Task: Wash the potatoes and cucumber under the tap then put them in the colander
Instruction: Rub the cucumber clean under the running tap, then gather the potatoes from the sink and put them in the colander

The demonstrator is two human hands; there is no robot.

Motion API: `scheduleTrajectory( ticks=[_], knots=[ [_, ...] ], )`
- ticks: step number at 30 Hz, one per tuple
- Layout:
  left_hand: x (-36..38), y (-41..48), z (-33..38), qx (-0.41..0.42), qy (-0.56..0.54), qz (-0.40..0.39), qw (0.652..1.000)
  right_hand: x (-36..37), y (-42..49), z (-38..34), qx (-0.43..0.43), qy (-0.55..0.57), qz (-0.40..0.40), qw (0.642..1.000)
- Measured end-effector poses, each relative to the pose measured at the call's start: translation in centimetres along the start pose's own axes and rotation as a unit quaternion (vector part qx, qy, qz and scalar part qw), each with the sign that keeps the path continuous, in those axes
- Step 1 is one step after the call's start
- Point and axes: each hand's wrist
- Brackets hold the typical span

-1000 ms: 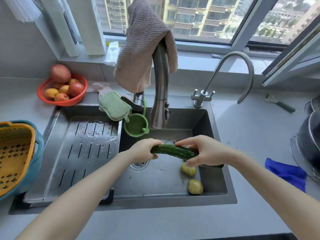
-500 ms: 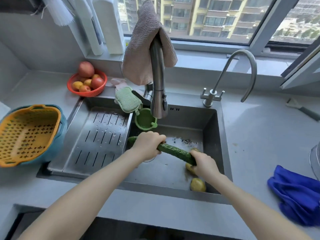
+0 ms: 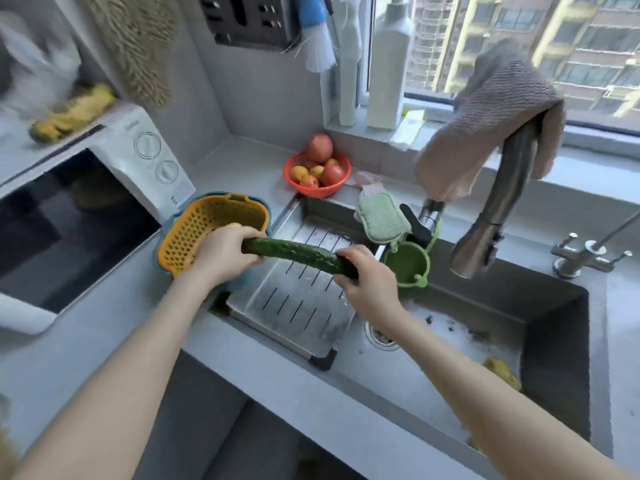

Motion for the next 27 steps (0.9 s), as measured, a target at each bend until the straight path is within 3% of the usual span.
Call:
scheduleTrajectory(
  ticks=[3,7,11,15,20,25,27],
  knots=[
    [-2.2,2.2,-4.3,-0.03,-0.032,-0.038,0.998,0.5,5.3,-4.0,-0.011,-0.022,-0.038,0.999],
    [-3.7,5.0,-8.9,-0.058,0.034,-0.15,0.986,1.4,15.0,-8.6,-0.014,-0.07,-0.116,0.991],
    [-3.3,7.6,-11.9,-0.071,0.05,-0.208,0.974,4.0,21.6,-11.4,-0.021,-0.143,-0.275,0.951],
    [-1.3,10.2,-13.5,-0.062,0.048,-0.252,0.965,7.0,23.8,-11.1,-0.007,-0.226,-0.331,0.916],
    [1.1,11.9,-14.8,-0.051,0.053,-0.256,0.964,9.5,24.0,-10.4,-0.05,-0.326,-0.248,0.911],
    [2.2,12.2,-15.4,-0.038,0.075,-0.26,0.962,10.2,22.5,-11.1,-0.125,-0.44,-0.205,0.865],
    [2.5,12.1,-14.8,-0.035,0.104,-0.258,0.96,9.4,21.3,-11.0,-0.159,-0.428,-0.147,0.877]
  ],
)
Point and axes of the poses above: each hand's wrist, its own y-axis towards the middle knuckle, its own x-axis out of the palm, z = x × y, and after that the axes turned 2 degrees about -x, right-handed
